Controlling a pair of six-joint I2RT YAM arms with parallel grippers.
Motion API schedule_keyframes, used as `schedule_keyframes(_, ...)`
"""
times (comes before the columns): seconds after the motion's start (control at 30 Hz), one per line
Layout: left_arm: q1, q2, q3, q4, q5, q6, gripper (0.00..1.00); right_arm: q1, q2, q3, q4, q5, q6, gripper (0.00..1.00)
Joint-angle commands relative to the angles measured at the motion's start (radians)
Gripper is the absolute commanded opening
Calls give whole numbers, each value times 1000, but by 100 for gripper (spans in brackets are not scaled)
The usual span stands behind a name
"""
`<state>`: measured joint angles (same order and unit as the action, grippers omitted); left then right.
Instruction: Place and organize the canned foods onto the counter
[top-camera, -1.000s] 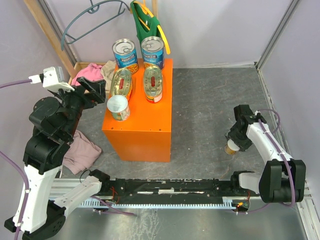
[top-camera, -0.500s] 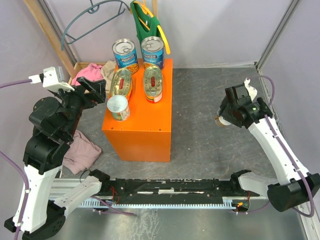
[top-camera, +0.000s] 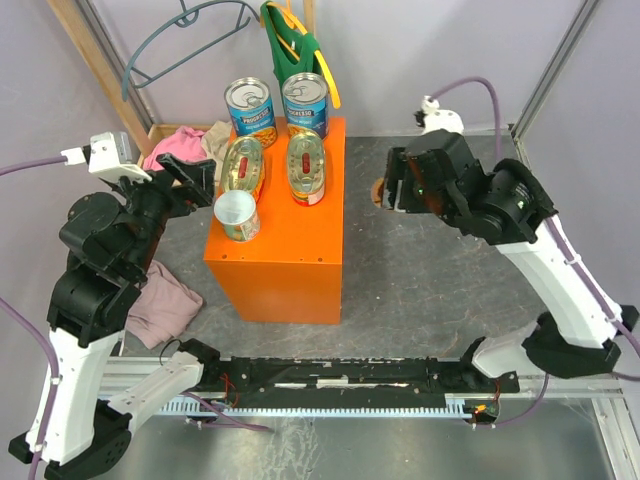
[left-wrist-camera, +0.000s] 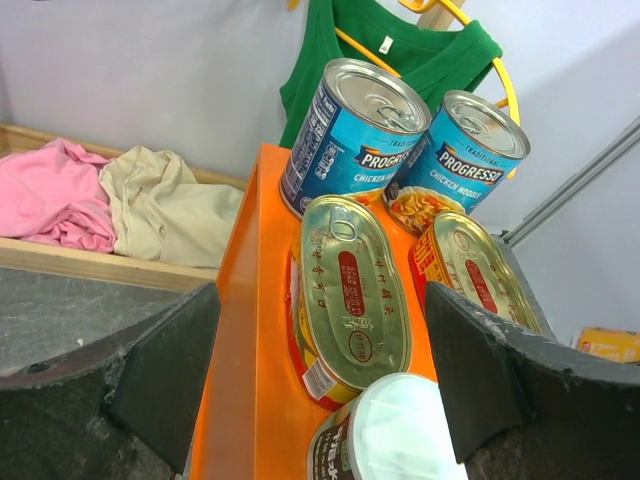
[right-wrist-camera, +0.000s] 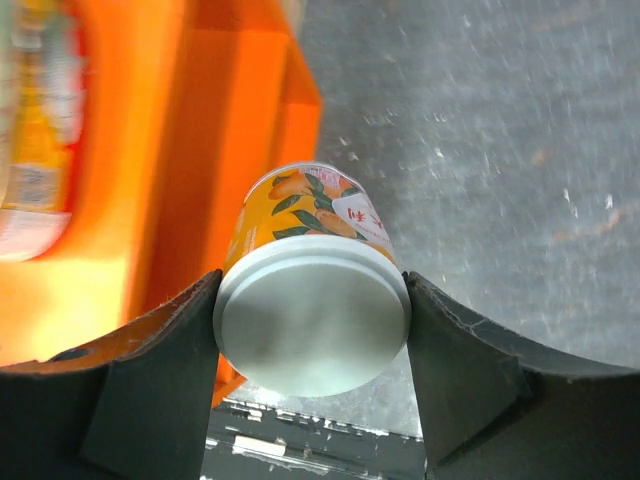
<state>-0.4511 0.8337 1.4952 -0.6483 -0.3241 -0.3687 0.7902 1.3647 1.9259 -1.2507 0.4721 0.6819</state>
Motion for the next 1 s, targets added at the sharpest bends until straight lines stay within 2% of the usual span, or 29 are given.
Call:
schedule_keyframes(0.0,-4,13,14,32,28,-36,89,164,108,323,-102,167,-98,1)
schedule_keyframes(0.13,-4,18,23,21,30,-39,89,278,236,560,-200,208,-135,1)
schedule_keyframes(0.27,-4,19,26,14,28,-40,89,361,311,723,-268,226,-155,1)
schedule_keyframes(0.6,-4,29,13,13,34,-51,89,518,371,766,-270,165,-208,1)
schedule_keyframes(0.97,-4,34,19,3,43,-64,88,551,438,798,-289,137,-229,1)
